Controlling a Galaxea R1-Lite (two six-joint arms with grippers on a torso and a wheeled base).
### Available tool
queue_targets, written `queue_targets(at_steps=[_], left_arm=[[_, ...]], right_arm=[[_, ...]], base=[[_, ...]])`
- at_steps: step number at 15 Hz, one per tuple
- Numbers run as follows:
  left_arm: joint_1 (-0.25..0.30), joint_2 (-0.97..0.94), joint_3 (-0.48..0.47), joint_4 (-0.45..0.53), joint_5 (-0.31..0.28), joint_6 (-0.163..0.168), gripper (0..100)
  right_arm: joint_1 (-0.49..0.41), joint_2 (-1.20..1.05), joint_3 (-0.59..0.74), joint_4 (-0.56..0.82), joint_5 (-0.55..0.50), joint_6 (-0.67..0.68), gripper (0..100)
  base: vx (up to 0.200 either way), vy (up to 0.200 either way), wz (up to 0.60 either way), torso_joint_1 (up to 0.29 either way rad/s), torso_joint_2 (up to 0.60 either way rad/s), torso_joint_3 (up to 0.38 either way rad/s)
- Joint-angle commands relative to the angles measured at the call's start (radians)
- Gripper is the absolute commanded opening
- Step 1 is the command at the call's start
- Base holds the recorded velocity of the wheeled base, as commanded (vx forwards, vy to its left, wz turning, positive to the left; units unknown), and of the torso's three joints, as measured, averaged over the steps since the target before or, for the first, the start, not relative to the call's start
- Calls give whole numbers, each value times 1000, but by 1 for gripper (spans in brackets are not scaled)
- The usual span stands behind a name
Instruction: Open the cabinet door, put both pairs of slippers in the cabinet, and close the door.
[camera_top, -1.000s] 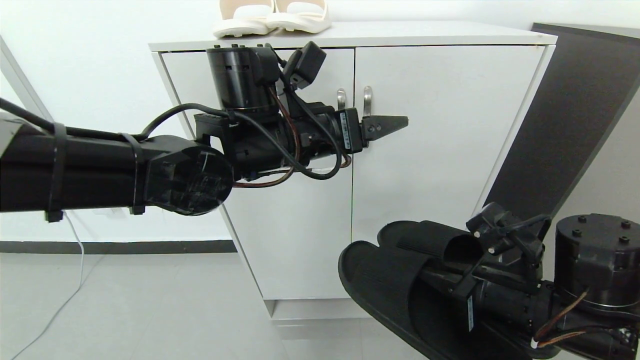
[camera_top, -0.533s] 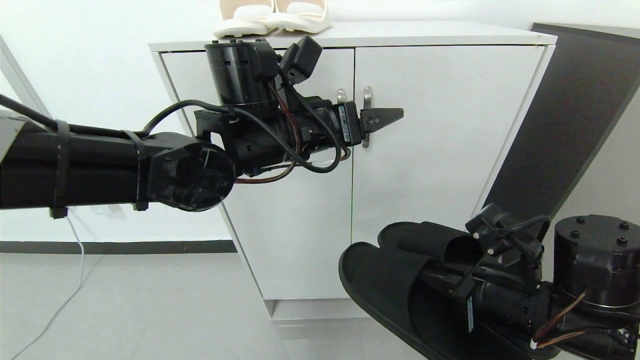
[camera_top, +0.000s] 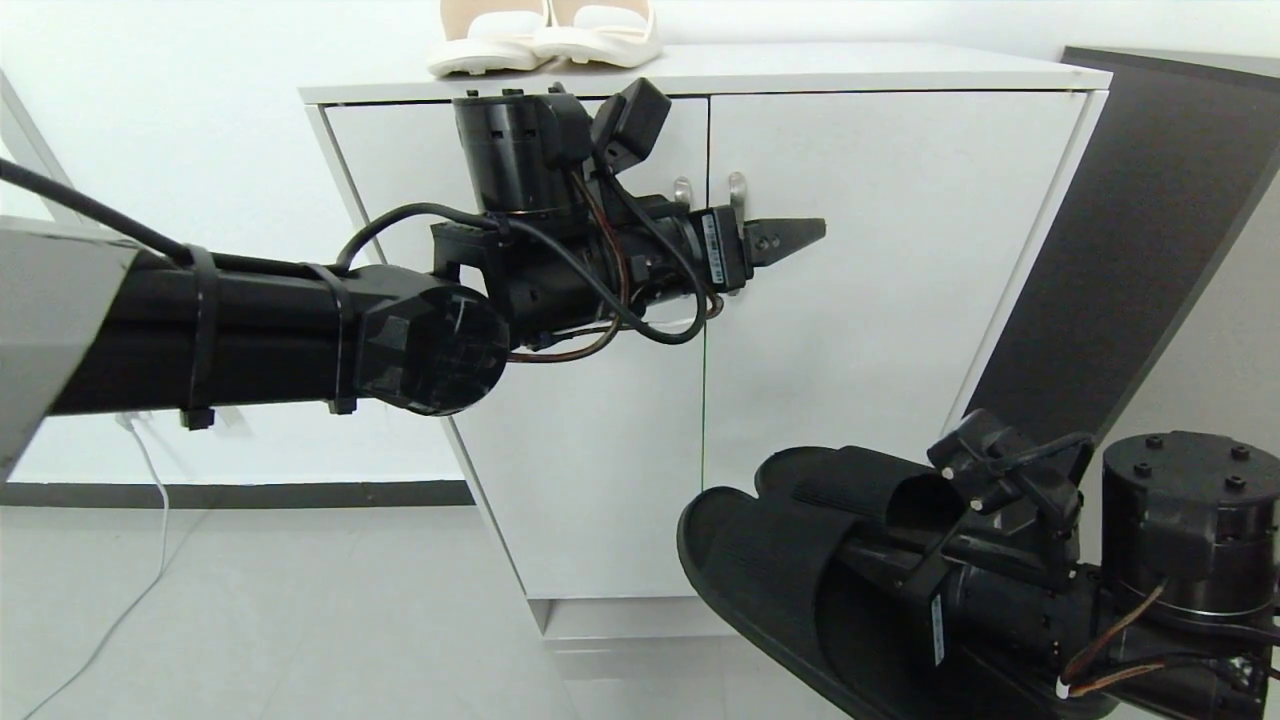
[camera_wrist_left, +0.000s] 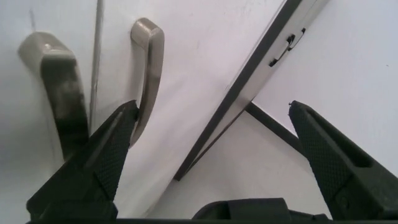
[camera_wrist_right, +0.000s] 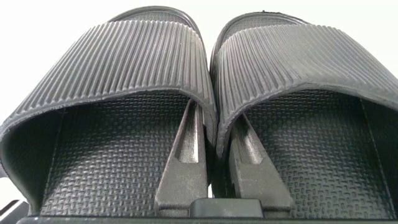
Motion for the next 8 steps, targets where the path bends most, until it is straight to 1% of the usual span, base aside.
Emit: queue_targets(at_steps=[1, 2, 3, 7, 8], left_arm=[[0, 21, -14, -1, 1, 0, 100], [0, 24, -16, -1, 1, 0, 100], [0, 24, -16, -1, 3, 0, 0], [2, 3, 7, -3, 0, -2, 0], [2, -11, 27, -4, -3, -2, 0]], right_arm=[[0, 2, 0, -1, 0, 0, 0], [0, 2, 0, -1, 0, 0, 0], [0, 2, 3, -1, 0, 0, 0], [-1, -1, 7, -1, 13, -1, 0], [-1, -2, 7, -1, 13, 0, 0]], base=[[0, 0, 0, 0, 0, 0], [0, 0, 0, 0, 0, 0], [0, 0, 0, 0, 0, 0], [0, 0, 0, 0, 0, 0], [0, 0, 0, 0, 0, 0]])
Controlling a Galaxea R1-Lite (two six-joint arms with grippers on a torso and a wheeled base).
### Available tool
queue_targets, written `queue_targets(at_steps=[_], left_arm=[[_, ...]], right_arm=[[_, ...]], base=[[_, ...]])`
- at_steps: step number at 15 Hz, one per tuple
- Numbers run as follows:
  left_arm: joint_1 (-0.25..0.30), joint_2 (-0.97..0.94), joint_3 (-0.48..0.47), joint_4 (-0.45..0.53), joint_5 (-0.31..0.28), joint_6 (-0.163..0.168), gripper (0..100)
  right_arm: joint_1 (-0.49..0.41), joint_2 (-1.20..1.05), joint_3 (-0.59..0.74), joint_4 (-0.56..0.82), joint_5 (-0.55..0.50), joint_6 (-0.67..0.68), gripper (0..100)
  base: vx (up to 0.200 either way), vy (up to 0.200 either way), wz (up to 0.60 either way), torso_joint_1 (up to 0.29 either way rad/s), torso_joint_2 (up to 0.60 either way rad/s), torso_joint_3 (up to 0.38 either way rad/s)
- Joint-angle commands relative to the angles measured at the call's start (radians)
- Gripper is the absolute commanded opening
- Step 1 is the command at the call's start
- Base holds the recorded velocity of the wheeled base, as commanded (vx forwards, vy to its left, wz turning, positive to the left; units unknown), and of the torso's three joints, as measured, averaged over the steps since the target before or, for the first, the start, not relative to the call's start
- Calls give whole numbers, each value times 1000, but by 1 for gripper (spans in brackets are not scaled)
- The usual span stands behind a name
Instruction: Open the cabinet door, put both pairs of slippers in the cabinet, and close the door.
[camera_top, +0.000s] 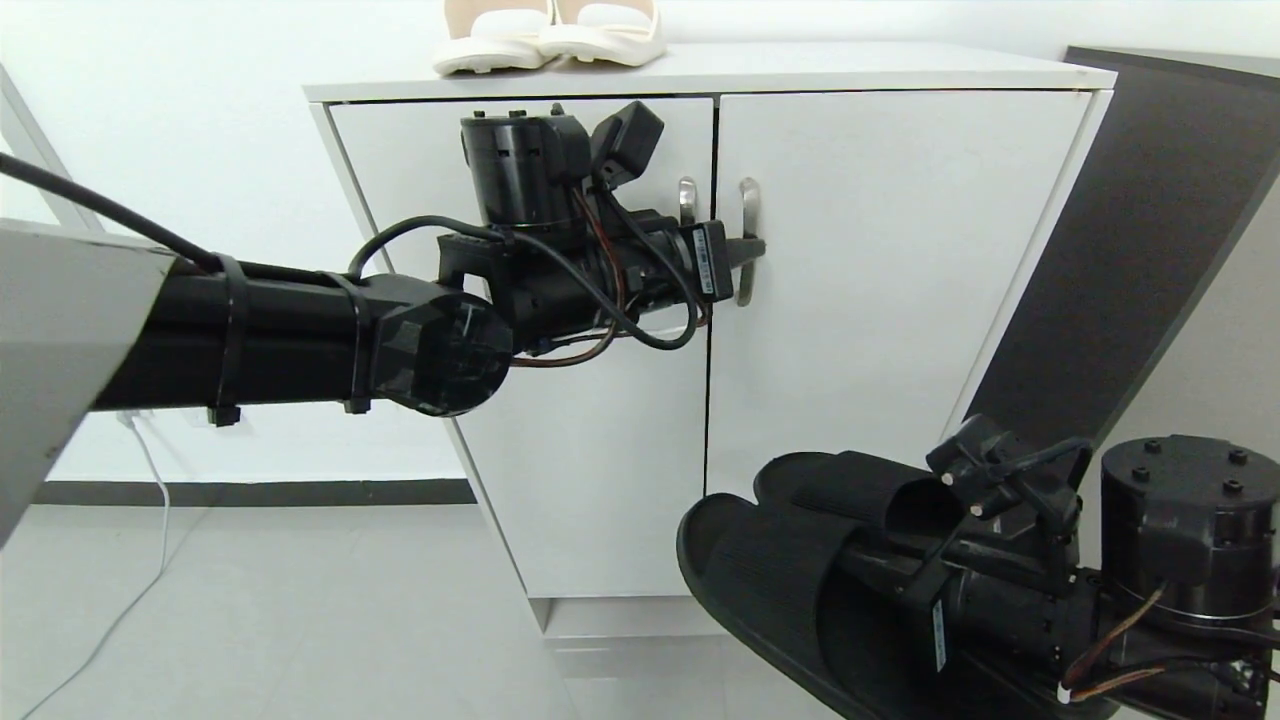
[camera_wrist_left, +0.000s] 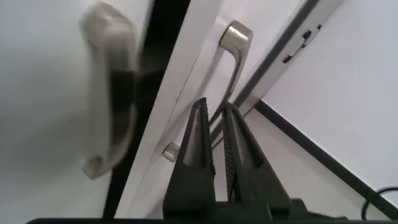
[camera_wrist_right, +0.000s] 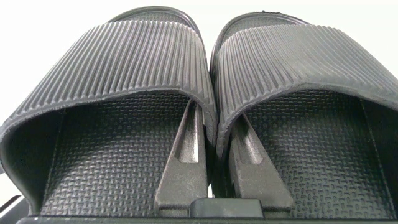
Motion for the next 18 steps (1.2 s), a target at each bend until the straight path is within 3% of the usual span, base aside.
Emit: queue_targets(at_steps=[1, 8, 12, 15, 18], left_arm=[[-1, -37, 34, -5, -4, -4, 0], [-8, -184, 238, -40, -4, 4, 0], [-15, -274, 370, -98, -2, 2, 0], [27, -260, 376, -120, -4, -4, 0], [33, -216, 317, -117, -5, -5, 0]], right_arm=[[1, -4, 1, -1, 4, 0, 0], [3, -71, 61, 1, 167, -9, 0], [12, -63, 75, 3, 182, -28, 0], [16, -60, 75, 3, 182, -29, 0], [16, -57, 76, 3, 181, -29, 0]], base=[[0, 0, 0, 0, 0, 0], [0, 0, 0, 0, 0, 0], [0, 0, 0, 0, 0, 0], [0, 0, 0, 0, 0, 0], [0, 0, 0, 0, 0, 0]])
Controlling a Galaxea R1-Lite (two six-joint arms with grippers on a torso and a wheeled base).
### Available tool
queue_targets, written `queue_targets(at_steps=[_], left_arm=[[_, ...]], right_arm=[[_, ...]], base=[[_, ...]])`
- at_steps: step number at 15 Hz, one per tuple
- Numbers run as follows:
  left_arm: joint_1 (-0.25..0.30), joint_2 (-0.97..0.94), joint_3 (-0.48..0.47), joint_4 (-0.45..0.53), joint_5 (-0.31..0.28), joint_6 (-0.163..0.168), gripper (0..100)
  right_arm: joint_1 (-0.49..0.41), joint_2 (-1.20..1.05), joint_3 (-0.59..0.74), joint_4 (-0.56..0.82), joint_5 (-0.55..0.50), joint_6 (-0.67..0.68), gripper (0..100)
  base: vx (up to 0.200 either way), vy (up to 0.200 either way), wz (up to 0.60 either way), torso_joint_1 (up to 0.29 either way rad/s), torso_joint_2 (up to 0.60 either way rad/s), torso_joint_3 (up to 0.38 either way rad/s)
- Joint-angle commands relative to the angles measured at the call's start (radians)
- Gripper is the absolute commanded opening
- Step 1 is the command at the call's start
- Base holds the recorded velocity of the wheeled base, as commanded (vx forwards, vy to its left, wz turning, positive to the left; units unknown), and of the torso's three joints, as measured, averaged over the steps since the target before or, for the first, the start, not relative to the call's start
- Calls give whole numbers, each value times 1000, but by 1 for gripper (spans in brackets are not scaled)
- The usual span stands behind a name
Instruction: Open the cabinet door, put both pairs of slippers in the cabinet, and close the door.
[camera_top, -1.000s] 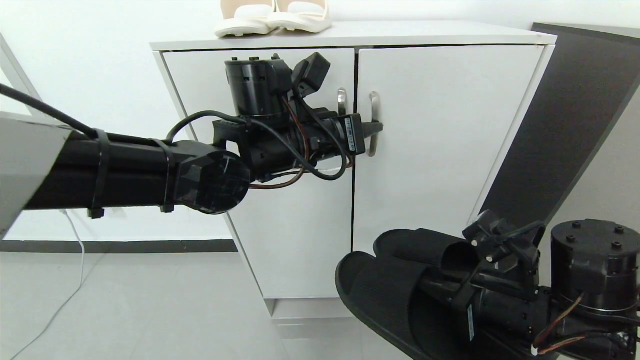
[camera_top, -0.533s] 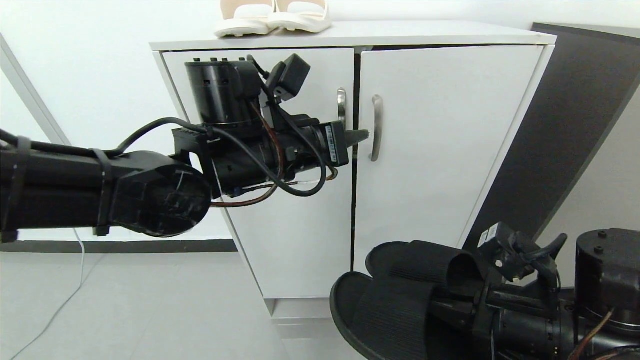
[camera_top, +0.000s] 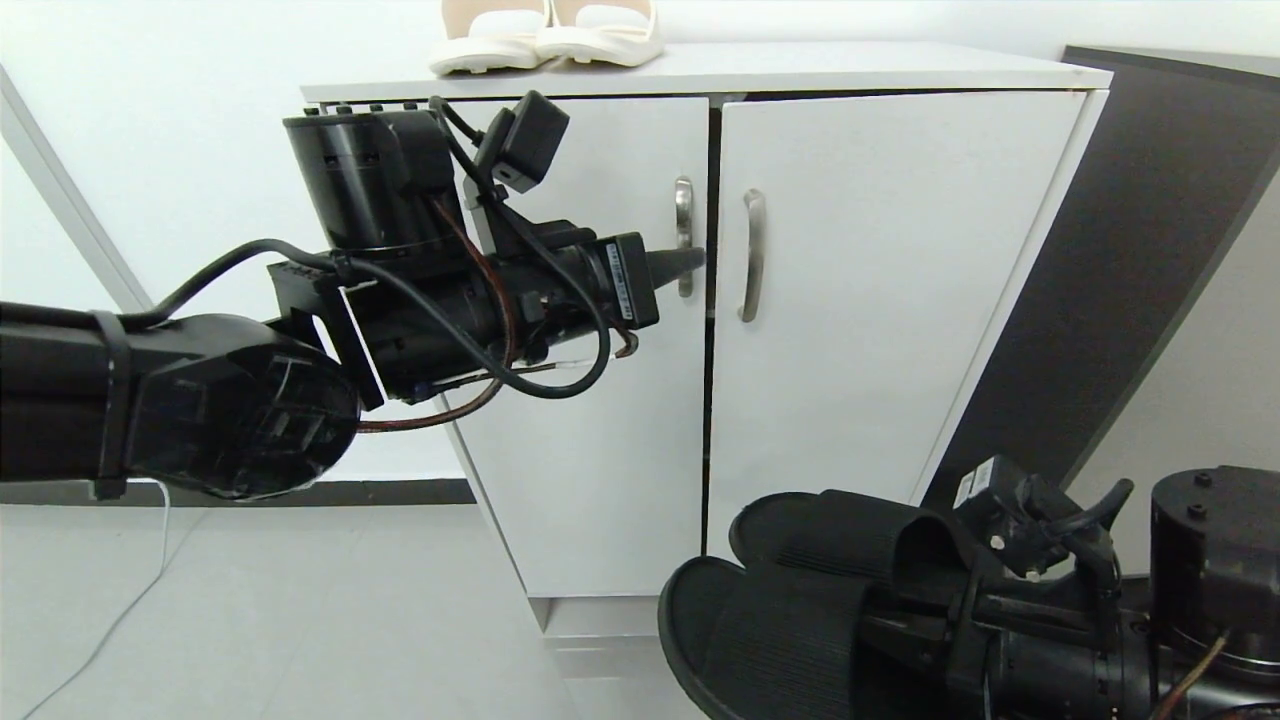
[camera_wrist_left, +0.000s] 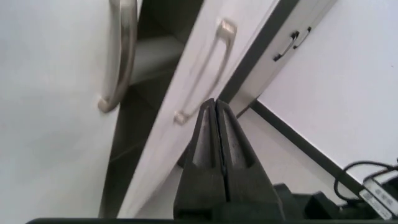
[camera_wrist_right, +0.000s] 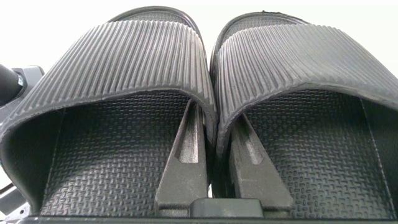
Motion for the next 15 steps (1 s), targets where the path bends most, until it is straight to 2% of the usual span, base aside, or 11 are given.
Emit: queue_targets(at_steps=[1, 4, 9, 15], left_arm=[[5, 44, -46, 3, -1, -2, 0], [24, 109, -118, 3, 1, -2, 0], [51, 164, -179, 1, 1, -2, 0], [45, 224, -253, 8, 1, -3, 0]], right_arm=[[1, 3, 1, 0, 0, 0, 0], [1, 10, 1, 0, -2, 0, 0], [1, 20, 1, 0, -5, 0, 0], [2, 39, 4, 0, -6, -2, 0]], base=[[0, 0, 0, 0, 0, 0], [0, 0, 0, 0, 0, 0], [0, 0, 0, 0, 0, 0], [0, 0, 0, 0, 0, 0]])
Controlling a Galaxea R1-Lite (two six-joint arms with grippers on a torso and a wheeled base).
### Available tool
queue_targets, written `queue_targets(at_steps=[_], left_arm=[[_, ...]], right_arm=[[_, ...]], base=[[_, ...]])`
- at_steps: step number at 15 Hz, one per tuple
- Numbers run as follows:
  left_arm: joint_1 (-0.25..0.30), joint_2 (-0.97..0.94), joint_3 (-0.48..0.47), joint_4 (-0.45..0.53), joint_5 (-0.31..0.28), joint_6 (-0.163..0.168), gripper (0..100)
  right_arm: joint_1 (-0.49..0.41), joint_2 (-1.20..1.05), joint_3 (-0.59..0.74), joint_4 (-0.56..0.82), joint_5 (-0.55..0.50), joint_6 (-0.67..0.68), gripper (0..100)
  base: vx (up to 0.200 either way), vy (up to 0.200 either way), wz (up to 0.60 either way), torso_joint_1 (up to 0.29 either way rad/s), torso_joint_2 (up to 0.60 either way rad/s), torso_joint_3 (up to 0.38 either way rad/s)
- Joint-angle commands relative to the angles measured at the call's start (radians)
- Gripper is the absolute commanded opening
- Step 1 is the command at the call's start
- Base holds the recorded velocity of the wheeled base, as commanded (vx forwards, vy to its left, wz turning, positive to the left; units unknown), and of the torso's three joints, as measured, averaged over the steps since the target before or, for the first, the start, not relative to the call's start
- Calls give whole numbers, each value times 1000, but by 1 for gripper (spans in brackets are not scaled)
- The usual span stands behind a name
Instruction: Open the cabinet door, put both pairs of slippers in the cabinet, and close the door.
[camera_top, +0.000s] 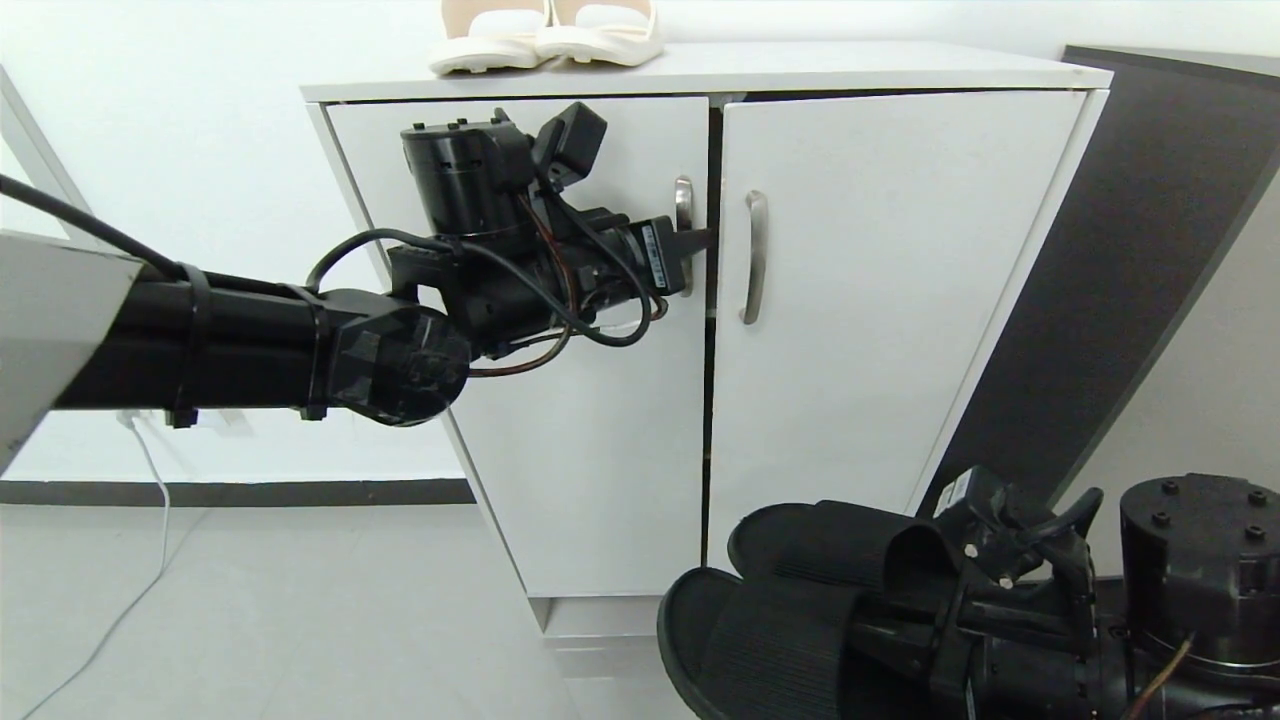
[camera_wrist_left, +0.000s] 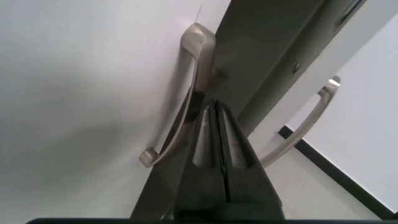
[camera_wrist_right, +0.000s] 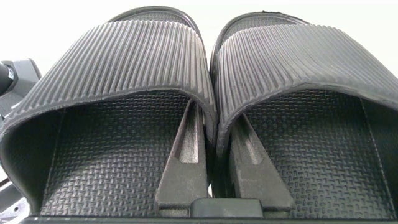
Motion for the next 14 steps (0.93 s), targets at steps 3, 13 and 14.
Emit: queue_targets(at_steps=[3, 13, 14], left_arm=[[-7, 25, -13, 1, 1, 0, 0], [-97, -11, 30, -7, 10, 3, 0], [-126, -41, 70, -10, 10, 4, 0]], right_arm=[[6, 11, 4, 0, 1, -1, 0], [29, 17, 13, -2, 1, -28, 0], [35, 14, 17, -2, 1, -28, 0]], base=[[0, 0, 0, 0, 0, 0], [-100, 0, 0, 0, 1, 1], [-200, 0, 0, -7, -2, 12]])
